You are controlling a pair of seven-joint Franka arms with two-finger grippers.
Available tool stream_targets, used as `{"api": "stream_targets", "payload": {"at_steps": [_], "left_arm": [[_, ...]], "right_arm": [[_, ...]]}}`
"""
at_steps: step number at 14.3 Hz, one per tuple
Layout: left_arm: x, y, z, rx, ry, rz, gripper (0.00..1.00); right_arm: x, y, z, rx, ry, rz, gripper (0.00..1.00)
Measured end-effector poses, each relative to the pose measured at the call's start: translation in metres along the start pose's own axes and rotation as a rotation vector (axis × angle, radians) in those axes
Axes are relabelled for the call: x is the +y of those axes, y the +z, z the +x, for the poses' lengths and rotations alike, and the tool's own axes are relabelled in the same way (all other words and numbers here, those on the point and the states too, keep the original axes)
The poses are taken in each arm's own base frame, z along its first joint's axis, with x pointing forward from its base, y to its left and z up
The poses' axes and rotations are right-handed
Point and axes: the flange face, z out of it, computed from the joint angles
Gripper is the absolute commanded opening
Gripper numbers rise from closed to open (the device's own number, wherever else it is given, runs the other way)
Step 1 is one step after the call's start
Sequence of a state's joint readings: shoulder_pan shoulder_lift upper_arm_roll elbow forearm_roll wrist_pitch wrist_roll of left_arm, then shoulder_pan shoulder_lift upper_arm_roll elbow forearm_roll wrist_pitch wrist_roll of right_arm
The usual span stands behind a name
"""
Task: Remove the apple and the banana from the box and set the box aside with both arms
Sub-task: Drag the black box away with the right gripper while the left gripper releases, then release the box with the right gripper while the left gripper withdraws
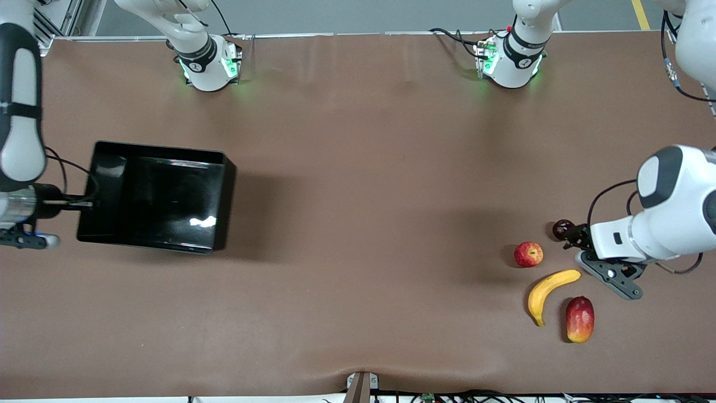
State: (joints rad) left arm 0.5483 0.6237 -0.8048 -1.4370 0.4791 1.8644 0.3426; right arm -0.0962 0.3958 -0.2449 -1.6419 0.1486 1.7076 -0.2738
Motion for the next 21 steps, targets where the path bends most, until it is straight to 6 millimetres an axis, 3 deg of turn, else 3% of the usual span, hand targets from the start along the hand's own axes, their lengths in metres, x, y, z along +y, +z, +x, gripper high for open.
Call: {"api": "stream_targets", "payload": {"at_steps": [3, 5, 7, 8, 9, 11, 12, 15, 18, 21], "left_arm": [[0.021, -0.022, 0.002, -0.029, -0.151, 0.002, 1.00], [0.028, -0.036, -0.002, -0.039, -0.285, -0.018, 1.00], [0.033, -0.055, -0.008, -0.051, -0.365, -0.006, 1.00], [0.035, -0.067, -0.012, -0.057, -0.394, 0.010, 1.00], [0.035, -0.080, -0.018, -0.057, -0.422, 0.030, 1.00], [0.031, -0.105, -0.032, -0.046, -0.458, 0.057, 1.00], [0.029, -0.116, -0.038, -0.038, -0.475, 0.055, 1.00], [0.024, -0.146, -0.051, -0.003, -0.517, 0.053, 1.00], [0.035, -0.169, -0.055, 0.017, -0.533, 0.063, 1.00], [0.039, -0.187, -0.062, 0.035, -0.566, 0.059, 1.00]], "right_arm": [[0.077, 0.061, -0.017, 0.043, -0.022, 0.012, 0.00], [0.108, 0.113, -0.038, 0.052, -0.012, 0.014, 0.00], [0.115, 0.152, -0.052, 0.075, 0.004, 0.012, 0.00], [0.112, 0.159, -0.056, 0.084, 0.011, 0.019, 0.00], [0.108, 0.160, -0.058, 0.098, 0.015, 0.027, 0.06], [0.098, 0.163, -0.057, 0.097, 0.006, 0.039, 1.00], [0.094, 0.164, -0.056, 0.097, 0.001, 0.042, 1.00], [0.087, 0.143, -0.049, 0.070, -0.017, 0.071, 1.00], [0.069, 0.071, -0.023, 0.097, -0.075, 0.076, 1.00], [0.021, -0.002, 0.011, 0.197, -0.174, 0.022, 1.00]]}}
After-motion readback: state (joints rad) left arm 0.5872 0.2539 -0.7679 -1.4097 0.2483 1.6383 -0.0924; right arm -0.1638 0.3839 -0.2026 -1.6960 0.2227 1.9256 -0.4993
